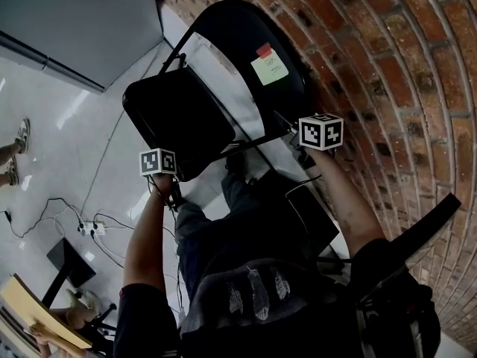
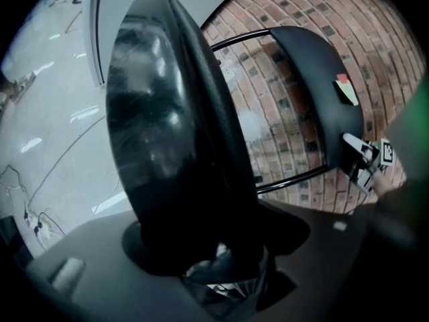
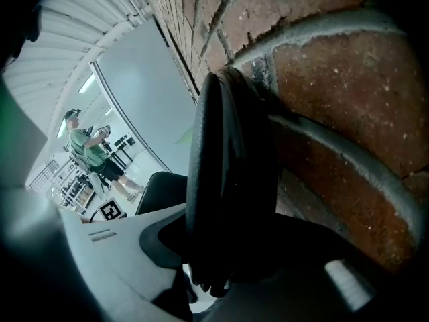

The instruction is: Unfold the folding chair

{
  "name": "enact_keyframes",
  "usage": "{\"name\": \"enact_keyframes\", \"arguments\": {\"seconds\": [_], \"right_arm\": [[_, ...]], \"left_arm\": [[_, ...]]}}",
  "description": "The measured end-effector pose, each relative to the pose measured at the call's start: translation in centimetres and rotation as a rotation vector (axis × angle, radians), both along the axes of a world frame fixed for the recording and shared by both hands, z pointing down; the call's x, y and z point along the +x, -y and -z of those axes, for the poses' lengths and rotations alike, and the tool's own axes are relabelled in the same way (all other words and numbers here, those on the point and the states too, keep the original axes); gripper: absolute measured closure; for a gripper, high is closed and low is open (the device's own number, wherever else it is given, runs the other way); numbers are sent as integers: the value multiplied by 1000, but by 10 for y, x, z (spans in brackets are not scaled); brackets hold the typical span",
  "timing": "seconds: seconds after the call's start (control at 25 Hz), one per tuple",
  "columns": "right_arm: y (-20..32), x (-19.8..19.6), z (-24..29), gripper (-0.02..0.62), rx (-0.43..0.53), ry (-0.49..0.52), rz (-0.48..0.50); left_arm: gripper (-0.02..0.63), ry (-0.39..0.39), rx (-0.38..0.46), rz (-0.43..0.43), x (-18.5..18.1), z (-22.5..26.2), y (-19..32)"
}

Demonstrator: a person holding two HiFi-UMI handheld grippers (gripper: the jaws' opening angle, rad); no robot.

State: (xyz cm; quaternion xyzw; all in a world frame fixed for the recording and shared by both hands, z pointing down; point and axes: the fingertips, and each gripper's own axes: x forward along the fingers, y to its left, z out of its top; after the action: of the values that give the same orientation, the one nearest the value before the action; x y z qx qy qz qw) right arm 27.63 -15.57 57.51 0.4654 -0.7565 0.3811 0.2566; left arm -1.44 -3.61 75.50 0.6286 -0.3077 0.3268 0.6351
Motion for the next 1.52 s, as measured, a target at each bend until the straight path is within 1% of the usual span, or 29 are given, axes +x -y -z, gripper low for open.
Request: {"name": "enact_keyframes", "arguments": {"seconds": [0.12,0.24,0.44,0.6,0.72,0.88,1.08,1.32,1.52], "right_arm": [[0,-1,-3,466,-8,8,-1],[0,-3,-7,466,-14,14,8],[1,1,-15,466,-30,29,16],[-2,4,-13,466,-30,21,2],[-7,4,-19,466,-44,12,-11],[-7,-6,-18,466,-55,40,-9],[-7,-5,-22,466,-68,52,-15],[-7,-6,-23,466,-74,64,-24],[-8,-2,-26,466,-85,72,-31]], "left_arm": [[276,-13,11,2,-1,-3,1],[275,11,-1,19,-7,-7,-3],[271,25,-12,38,-8,-16,-5],[268,10,-13,37,-7,-20,-3],[267,20,-14,37,-18,-21,-9],[264,25,-24,52,-29,-23,-13],[256,29,-50,61,-32,-27,-17],[252,34,-23,65,-39,-31,-16],[249,37,-49,73,-39,-34,-21]]}}
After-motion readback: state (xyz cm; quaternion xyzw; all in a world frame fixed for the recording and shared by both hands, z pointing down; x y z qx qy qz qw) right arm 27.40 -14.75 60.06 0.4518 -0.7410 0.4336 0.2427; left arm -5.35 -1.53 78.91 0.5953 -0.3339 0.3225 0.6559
